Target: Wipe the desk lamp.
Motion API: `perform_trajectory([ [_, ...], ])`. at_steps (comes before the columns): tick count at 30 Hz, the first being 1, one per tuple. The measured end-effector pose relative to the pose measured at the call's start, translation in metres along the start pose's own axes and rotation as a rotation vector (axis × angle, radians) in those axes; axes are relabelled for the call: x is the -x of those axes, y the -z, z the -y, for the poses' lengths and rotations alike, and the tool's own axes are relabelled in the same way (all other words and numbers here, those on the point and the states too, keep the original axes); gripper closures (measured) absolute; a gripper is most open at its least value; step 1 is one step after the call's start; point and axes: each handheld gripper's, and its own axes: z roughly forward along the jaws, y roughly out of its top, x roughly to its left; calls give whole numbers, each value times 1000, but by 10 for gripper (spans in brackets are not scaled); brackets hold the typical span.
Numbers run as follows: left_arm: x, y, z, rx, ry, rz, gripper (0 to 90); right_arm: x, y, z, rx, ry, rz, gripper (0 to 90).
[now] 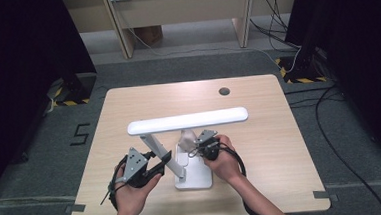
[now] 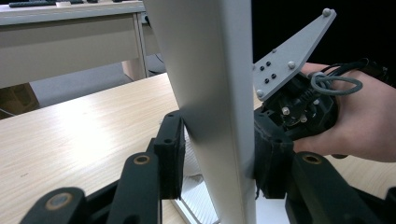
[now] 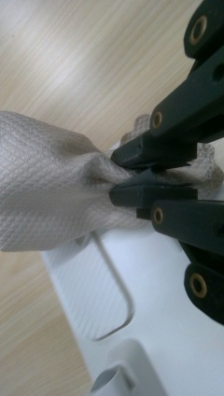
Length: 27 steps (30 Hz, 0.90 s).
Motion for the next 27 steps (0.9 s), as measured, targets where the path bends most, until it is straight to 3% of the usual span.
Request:
perform_trajectory([
  [9,0,0,0,0,2,-1,596,13,8,13,-18,-47,34,820],
  [14,0,0,0,-1,3,-1,596,13,7,-7,30,-43,17,819],
  [15,0,0,0,0,3,-1,596,7,3,-22,51,-26,-2,819],
  [17,0,0,0,0,4,0,596,5,0,-28,59,-15,-10,819],
  [18,0,0,0,2,8,2,596,-3,-10,-42,67,4,-35,819],
  [19,0,0,0,3,9,2,596,-8,-13,-48,59,-10,-40,818],
  [20,-1,0,0,4,10,3,596,-8,-18,-52,70,29,-54,819],
  [22,-1,0,0,4,11,4,596,-12,-21,-55,62,15,-60,818],
  [27,-1,0,1,5,13,4,596,-23,-34,-65,58,32,-85,818],
])
